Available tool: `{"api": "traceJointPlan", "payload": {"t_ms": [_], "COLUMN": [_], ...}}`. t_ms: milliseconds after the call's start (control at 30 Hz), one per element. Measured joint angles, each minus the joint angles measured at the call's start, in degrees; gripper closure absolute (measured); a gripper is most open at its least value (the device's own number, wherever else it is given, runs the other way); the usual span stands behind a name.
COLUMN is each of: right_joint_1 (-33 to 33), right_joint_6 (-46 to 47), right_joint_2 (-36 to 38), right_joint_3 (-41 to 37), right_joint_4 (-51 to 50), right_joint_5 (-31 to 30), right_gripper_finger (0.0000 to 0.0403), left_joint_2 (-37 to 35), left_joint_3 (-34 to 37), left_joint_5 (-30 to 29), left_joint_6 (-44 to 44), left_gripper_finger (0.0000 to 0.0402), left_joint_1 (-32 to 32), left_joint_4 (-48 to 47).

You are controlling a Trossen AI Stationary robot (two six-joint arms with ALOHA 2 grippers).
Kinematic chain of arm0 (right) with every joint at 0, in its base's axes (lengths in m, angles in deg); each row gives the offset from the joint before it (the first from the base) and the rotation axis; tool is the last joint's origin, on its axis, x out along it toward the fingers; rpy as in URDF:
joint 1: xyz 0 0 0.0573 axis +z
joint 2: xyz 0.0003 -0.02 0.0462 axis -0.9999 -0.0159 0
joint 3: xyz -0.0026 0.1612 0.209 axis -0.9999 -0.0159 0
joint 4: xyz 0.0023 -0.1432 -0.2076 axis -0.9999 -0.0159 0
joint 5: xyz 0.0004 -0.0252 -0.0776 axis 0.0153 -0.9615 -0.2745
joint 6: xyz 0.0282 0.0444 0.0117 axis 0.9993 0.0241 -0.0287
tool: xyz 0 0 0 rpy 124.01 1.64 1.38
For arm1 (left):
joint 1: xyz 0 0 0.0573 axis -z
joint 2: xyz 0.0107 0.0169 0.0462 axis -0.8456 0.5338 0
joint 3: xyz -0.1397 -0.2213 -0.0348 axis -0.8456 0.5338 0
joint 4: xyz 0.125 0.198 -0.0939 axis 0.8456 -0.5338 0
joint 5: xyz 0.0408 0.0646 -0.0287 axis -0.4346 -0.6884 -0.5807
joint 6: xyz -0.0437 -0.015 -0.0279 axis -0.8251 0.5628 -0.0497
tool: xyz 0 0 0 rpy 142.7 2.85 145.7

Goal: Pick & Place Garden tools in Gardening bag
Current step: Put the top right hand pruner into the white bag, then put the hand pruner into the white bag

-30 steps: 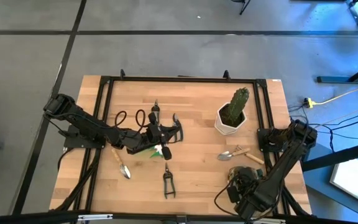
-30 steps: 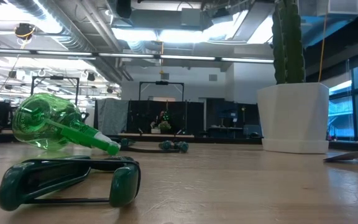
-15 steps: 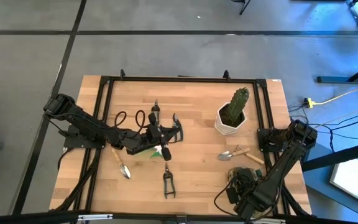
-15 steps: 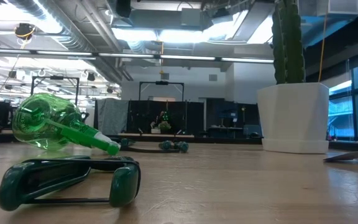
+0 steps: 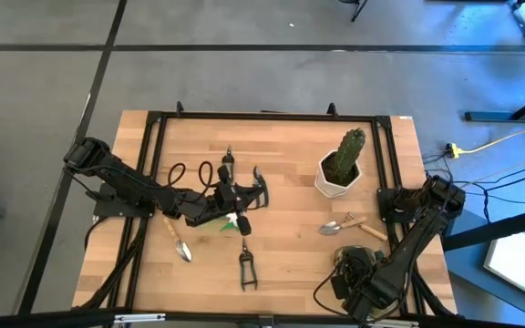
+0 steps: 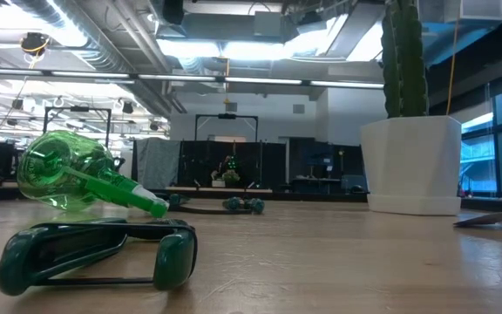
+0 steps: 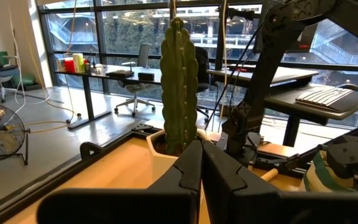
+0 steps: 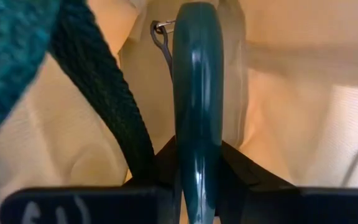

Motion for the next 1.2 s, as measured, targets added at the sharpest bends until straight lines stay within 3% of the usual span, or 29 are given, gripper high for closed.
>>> {"api": "traceJointPlan", "payload": {"t_ms": [400, 567, 867, 1200], "right_joint_1": [0.0, 0.0, 0.0, 0.0], "right_joint_6": [-0.3, -0.4, -1.5, -2.6], "right_joint_2": [0.0, 0.0, 0.0, 0.0], "right_joint_3": [-0.1, -0.1, -0.1, -0.1], "right_joint_4": [-0.1, 0.0, 0.1, 0.5], "right_joint_5": [0.0, 0.0, 0.0, 0.0], "right_gripper_finger": [0.0340, 0.0311, 0.0295, 0.0222], "left_joint_2": [0.0, 0.0, 0.0, 0.0], "left_joint_3": [0.0, 0.0, 0.0, 0.0], "left_joint_5": [0.0, 0.0, 0.0, 0.0], "left_joint_6": [0.0, 0.0, 0.0, 0.0], "left_gripper_finger": [0.0394, 0.0399, 0.0395, 0.0400], "left_joint_1": [0.0, 0.0, 0.0, 0.0], "left_joint_4": [0.0, 0.0, 0.0, 0.0]}}
